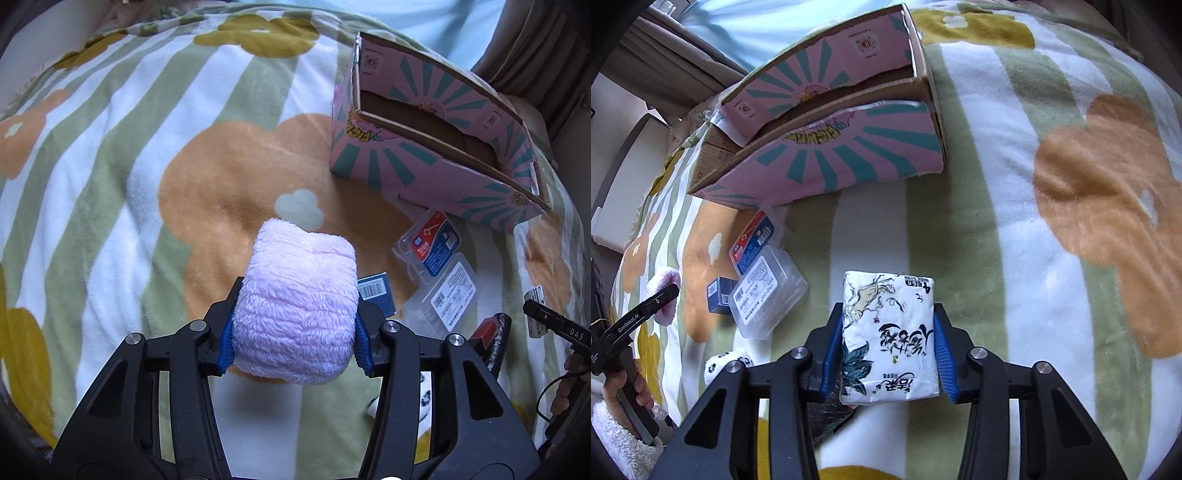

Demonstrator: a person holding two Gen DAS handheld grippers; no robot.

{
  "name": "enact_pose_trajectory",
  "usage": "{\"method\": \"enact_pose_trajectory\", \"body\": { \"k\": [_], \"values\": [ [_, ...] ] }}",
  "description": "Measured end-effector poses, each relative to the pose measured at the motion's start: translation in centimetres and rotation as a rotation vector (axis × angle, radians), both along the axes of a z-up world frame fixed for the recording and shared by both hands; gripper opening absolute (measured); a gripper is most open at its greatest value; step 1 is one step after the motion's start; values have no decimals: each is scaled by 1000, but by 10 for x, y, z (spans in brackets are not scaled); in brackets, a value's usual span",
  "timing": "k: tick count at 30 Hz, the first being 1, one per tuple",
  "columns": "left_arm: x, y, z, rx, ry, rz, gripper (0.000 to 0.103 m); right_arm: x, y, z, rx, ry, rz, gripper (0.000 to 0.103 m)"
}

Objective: Organize objects
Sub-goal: 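Grasp the pink towel roll with left tool while right tool grasps the white tissue pack, then carry the pink towel roll and tissue pack over the cardboard box with both tools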

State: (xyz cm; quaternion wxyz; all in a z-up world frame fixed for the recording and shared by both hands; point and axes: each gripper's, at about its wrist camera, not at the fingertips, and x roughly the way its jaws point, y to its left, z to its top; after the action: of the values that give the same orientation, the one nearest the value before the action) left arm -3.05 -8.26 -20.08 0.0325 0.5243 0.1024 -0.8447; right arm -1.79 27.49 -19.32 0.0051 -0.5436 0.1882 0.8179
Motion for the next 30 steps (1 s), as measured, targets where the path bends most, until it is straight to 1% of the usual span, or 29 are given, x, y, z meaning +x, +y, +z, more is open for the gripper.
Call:
{"method": "enact_pose_trajectory", "body": {
  "k": [3, 7, 12, 15, 18, 20, 23, 25, 30],
  "values": [
    [-1, 3, 21, 15, -1, -6, 46, -4, -6, 27, 35, 20, 1, 41],
    [1, 12, 55, -4, 19, -30, 46, -5, -9, 71, 69, 55, -6, 41],
    [5, 28, 105, -29, 49, -71, 46, -4, -31, 121, 129, 87, -9, 41],
    [7, 36, 130, -46, 49, -88, 46, 3, -42, 147, 155, 103, -19, 41],
    [10, 43, 148, -38, 39, -85, 46, 10, -53, 166, 198, 109, -20, 41],
    [13, 48, 159, -26, 38, -86, 46, 14, -56, 176, 195, 110, -33, 41],
    [18, 61, 173, -52, 34, -122, 46, 22, -64, 189, 207, 107, -38, 41],
    [20, 70, 177, -75, 28, -148, 46, 25, -71, 196, 227, 110, -23, 41],
    [21, 81, 185, -69, 30, -183, 46, 28, -78, 210, 237, 139, -19, 41]
  ]
}}
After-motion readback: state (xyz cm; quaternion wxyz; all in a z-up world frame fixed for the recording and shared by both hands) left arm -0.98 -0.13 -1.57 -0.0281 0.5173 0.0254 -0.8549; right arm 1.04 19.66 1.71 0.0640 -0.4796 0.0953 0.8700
